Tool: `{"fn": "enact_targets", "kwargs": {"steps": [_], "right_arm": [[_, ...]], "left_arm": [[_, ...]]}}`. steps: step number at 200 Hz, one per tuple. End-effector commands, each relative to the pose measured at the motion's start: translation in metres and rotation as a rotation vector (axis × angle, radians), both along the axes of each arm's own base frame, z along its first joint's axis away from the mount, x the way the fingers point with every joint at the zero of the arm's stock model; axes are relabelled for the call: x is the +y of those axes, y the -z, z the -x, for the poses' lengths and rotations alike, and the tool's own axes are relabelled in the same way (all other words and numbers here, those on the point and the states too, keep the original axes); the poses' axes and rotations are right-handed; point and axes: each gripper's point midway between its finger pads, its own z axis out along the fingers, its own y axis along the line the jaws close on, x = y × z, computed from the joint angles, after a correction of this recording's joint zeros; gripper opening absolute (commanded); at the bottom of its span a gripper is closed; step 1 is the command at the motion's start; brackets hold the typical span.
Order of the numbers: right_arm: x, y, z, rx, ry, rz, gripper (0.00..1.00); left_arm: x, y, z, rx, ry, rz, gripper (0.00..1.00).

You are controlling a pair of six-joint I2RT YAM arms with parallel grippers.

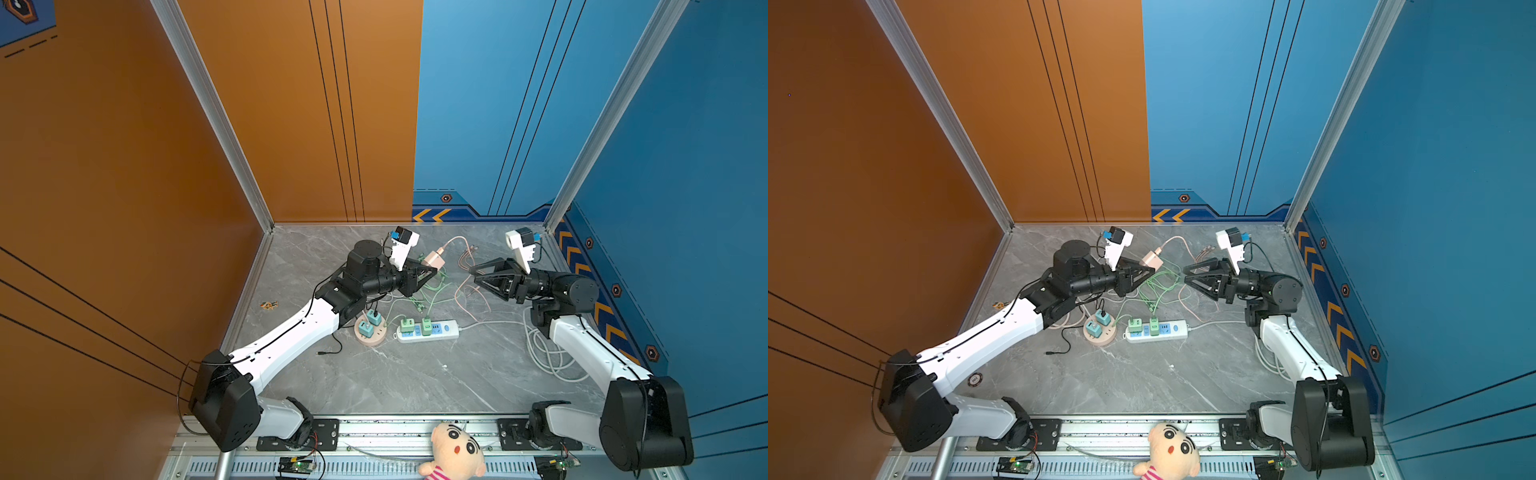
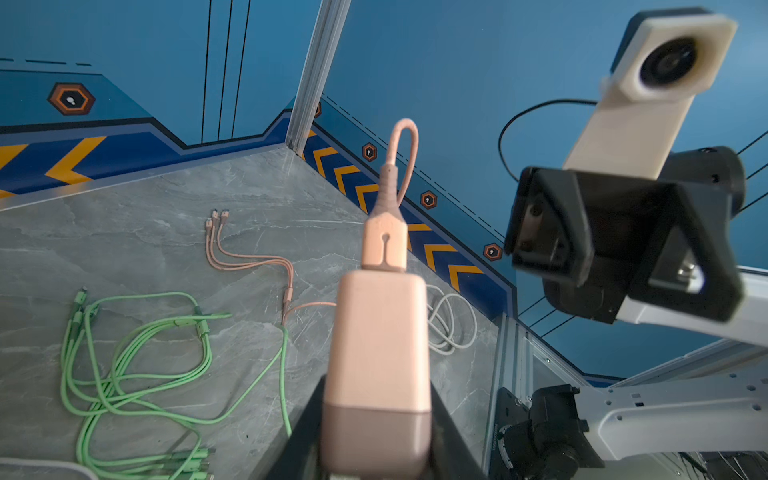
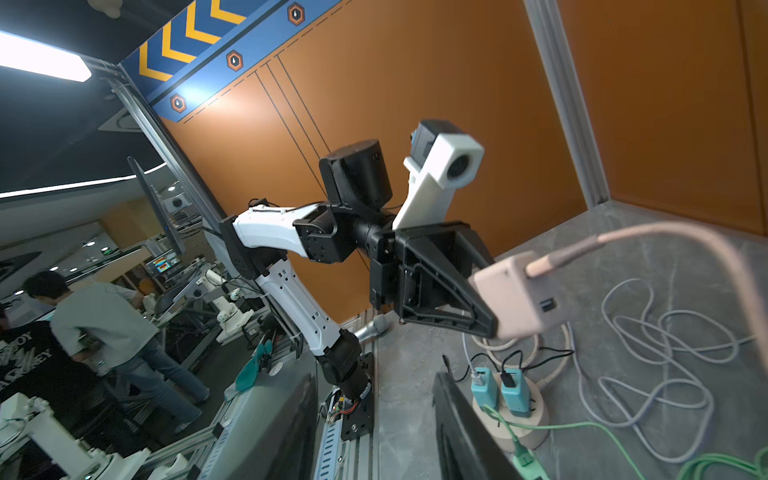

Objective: Insert the plug

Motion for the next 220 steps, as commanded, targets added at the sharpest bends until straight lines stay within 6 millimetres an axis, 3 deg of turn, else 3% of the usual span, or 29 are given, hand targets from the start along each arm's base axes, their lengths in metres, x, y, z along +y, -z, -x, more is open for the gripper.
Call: {"fn": "enact_targets", "kwargs": {"steps": [1,17,53,99,124,161,193,220], "right_arm": [[-0.02,-0.025,0.0,-0.102,0.074,0.014,0.5],[-0.034,-0.025,-0.016,-0.088,0.142,0.012,0.52],[-0.05,0.0,-0.053,-0.036,0.23,0.036,0.52],[-0.047,0.021,-0.071,0.005,0.187,0.052,0.53],[-0.035,0.02,-0.063,-0.019,0.106,0.039,0.57],[-0.005,0.043,-0.055,0.003,-0.016,0.063,0.54],[-0.009,0.037,-0.055,-0.009,0.001,0.06,0.54],[-0.018,0.024,-0.059,-0.013,0.035,0.052,0.54]], "left_arm": [[-0.006,-0.018,0.013,-0.047,0.083,0.018,0.1],[-0.01,-0.021,0.022,-0.056,0.116,0.008,0.1],[-0.024,-0.021,0.046,-0.093,0.189,-0.058,0.1],[-0.032,-0.016,0.053,-0.078,0.237,-0.093,0.1],[-0.034,-0.014,0.053,-0.073,0.243,-0.112,0.1],[-0.037,-0.01,0.046,-0.064,0.241,-0.13,0.1],[-0.034,-0.013,0.041,-0.068,0.236,-0.126,0.09],[-0.029,-0.003,0.048,-0.032,0.265,-0.155,0.09]]}}
